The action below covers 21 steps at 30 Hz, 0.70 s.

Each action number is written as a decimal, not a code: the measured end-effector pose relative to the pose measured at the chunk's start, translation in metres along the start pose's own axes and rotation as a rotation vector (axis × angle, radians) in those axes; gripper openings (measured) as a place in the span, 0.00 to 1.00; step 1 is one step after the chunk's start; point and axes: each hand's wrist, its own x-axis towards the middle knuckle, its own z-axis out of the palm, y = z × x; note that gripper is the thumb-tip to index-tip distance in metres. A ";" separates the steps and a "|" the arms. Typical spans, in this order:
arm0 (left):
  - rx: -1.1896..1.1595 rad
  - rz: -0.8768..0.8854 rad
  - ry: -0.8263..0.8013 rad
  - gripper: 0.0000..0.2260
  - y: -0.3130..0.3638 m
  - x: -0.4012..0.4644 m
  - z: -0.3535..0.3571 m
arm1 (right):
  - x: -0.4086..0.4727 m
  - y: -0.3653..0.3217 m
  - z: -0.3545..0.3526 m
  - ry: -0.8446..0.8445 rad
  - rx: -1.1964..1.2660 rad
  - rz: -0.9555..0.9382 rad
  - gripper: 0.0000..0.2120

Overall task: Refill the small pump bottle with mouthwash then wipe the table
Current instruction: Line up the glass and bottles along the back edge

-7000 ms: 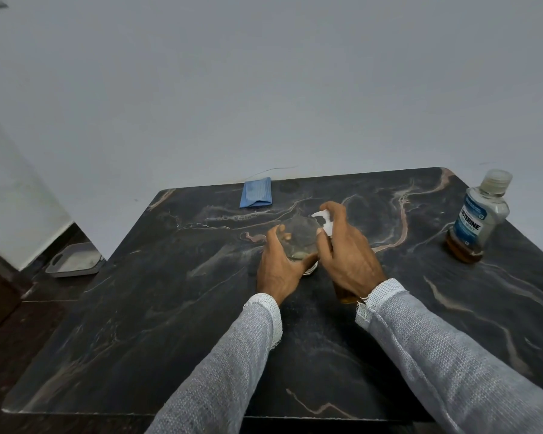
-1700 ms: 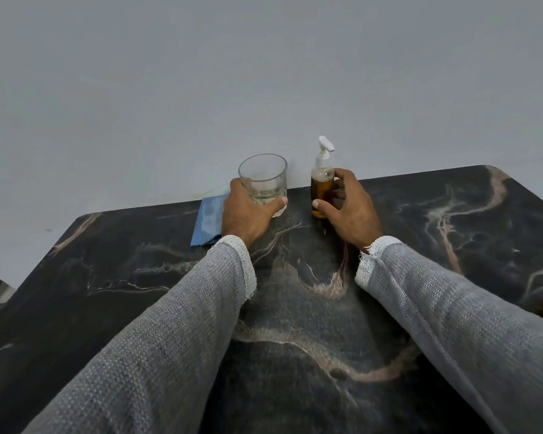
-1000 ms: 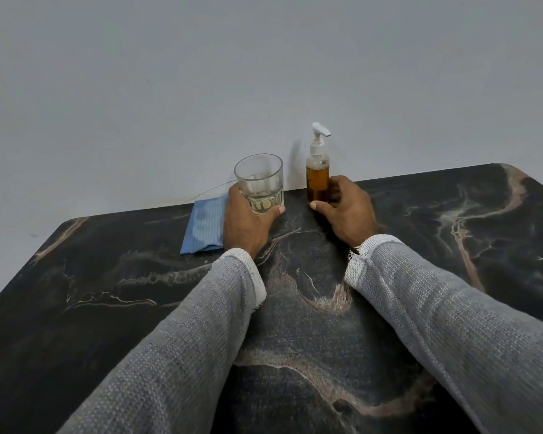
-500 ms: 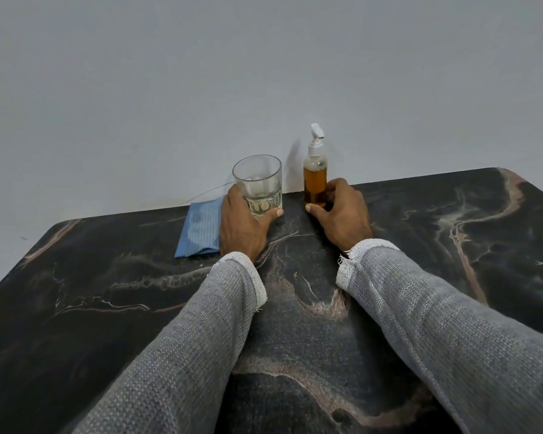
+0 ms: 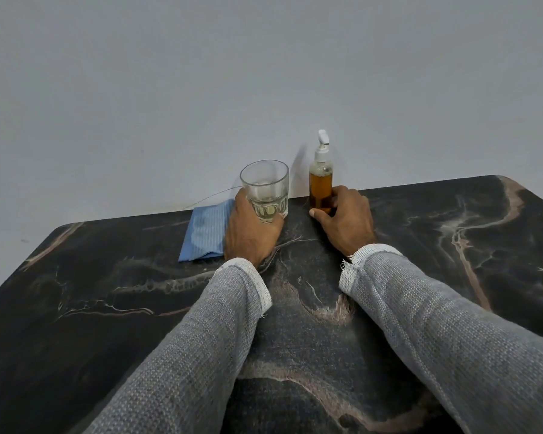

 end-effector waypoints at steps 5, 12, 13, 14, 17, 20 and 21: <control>0.011 0.016 0.006 0.35 -0.003 0.001 0.002 | 0.000 -0.001 0.000 -0.008 0.003 0.000 0.24; 0.007 0.022 0.008 0.34 -0.008 0.003 0.005 | 0.001 -0.003 -0.001 -0.027 -0.042 0.016 0.25; 0.002 0.023 0.006 0.34 -0.008 0.004 0.005 | 0.001 -0.003 -0.001 -0.022 -0.044 0.020 0.25; -0.001 0.023 0.005 0.34 -0.008 0.004 0.005 | 0.001 -0.003 -0.001 -0.018 -0.046 0.023 0.24; -0.007 0.017 0.011 0.35 -0.008 0.004 0.004 | 0.000 -0.004 -0.001 -0.011 -0.048 0.027 0.23; -0.009 0.014 0.011 0.35 -0.008 0.003 0.004 | -0.001 -0.004 -0.002 -0.005 -0.055 0.021 0.23; -0.006 0.011 0.011 0.35 -0.008 0.003 0.004 | -0.001 -0.004 -0.002 -0.003 -0.056 0.020 0.23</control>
